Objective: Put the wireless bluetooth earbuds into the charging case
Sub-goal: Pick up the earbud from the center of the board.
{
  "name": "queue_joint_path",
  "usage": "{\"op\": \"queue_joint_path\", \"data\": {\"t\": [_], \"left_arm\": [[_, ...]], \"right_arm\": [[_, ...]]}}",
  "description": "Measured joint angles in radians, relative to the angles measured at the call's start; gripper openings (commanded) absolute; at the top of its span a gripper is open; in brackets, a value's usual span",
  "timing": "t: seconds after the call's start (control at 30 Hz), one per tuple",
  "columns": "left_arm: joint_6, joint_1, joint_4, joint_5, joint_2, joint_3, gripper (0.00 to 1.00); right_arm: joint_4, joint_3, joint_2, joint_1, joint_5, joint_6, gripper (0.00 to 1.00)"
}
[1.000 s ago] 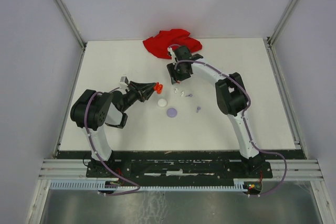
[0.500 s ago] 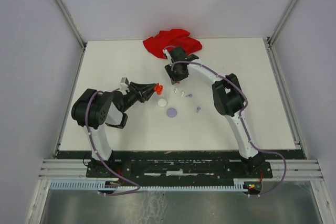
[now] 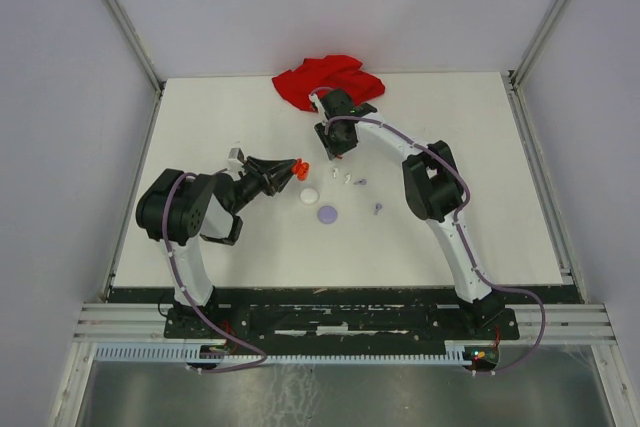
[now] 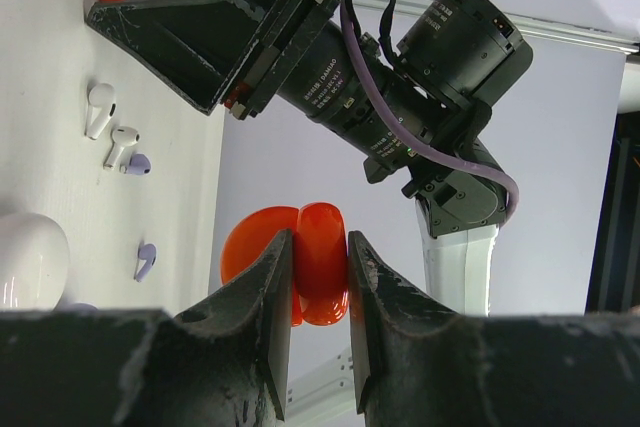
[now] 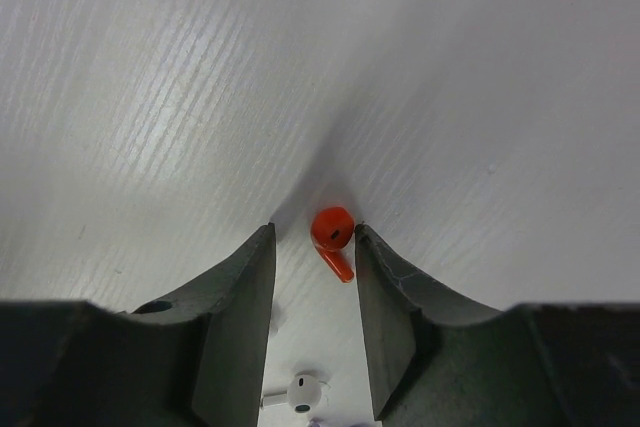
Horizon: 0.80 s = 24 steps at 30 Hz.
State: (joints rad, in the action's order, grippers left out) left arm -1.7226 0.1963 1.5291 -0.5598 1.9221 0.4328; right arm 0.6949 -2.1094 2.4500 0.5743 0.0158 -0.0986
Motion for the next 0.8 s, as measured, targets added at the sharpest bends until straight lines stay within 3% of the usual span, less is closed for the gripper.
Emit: {"op": "queue_joint_path", "data": {"t": [0.3, 0.8], "left_arm": [[0.0, -0.005, 0.0, 0.0, 0.0, 0.0, 0.03], [0.0, -0.007, 0.0, -0.001, 0.0, 0.0, 0.03]], "right_arm": [[0.01, -0.026, 0.014, 0.0, 0.016, 0.0, 0.41], [0.015, -0.035, 0.019, 0.0, 0.023, -0.001, 0.23]]}}
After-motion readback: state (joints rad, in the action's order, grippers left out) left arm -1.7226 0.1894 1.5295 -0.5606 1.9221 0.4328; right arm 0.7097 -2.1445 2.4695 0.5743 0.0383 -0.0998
